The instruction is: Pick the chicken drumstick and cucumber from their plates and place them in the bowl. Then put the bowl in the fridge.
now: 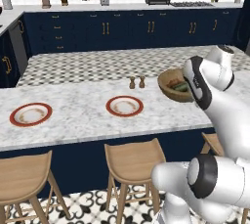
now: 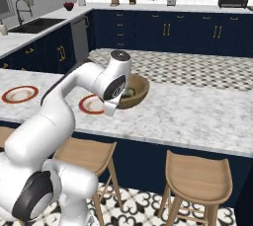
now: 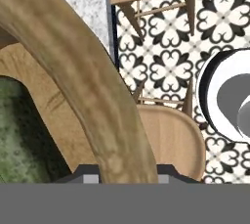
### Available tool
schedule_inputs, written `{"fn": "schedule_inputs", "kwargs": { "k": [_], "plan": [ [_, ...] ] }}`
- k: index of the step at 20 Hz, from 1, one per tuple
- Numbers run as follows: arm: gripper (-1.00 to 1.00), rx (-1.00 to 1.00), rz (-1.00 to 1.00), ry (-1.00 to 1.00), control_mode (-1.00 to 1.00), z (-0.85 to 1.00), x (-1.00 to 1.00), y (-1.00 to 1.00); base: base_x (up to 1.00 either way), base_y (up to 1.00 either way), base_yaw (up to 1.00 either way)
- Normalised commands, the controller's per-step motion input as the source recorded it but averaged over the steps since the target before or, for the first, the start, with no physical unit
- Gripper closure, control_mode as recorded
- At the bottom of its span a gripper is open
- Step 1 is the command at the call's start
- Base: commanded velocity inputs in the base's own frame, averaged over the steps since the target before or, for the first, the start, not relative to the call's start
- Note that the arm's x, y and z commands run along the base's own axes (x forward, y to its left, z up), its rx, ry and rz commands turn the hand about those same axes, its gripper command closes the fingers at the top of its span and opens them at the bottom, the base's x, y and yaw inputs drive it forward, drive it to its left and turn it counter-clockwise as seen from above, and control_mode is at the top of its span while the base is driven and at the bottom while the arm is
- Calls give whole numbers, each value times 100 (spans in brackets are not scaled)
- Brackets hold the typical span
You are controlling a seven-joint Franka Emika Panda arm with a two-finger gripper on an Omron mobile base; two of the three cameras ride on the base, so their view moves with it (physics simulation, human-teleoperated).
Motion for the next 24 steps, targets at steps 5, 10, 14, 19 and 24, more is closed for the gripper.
{"fn": "schedule_inputs", "kwargs": {
  "k": [5, 10, 14, 19, 24],
  "plan": [
    [100, 10, 0, 0, -100, 24, -93, 39, 0, 0, 0],
    [100, 0, 0, -7, -100, 22, -90, 13, 0, 0, 0],
    [100, 0, 0, 0, 100, 0, 0, 0, -100, -86, 0],
    [100, 0, 0, 0, 100, 0, 0, 0, -87, -100, -9],
    [100, 0, 0, 0, 100, 0, 0, 0, -30, -100, -25]
  ]
}}
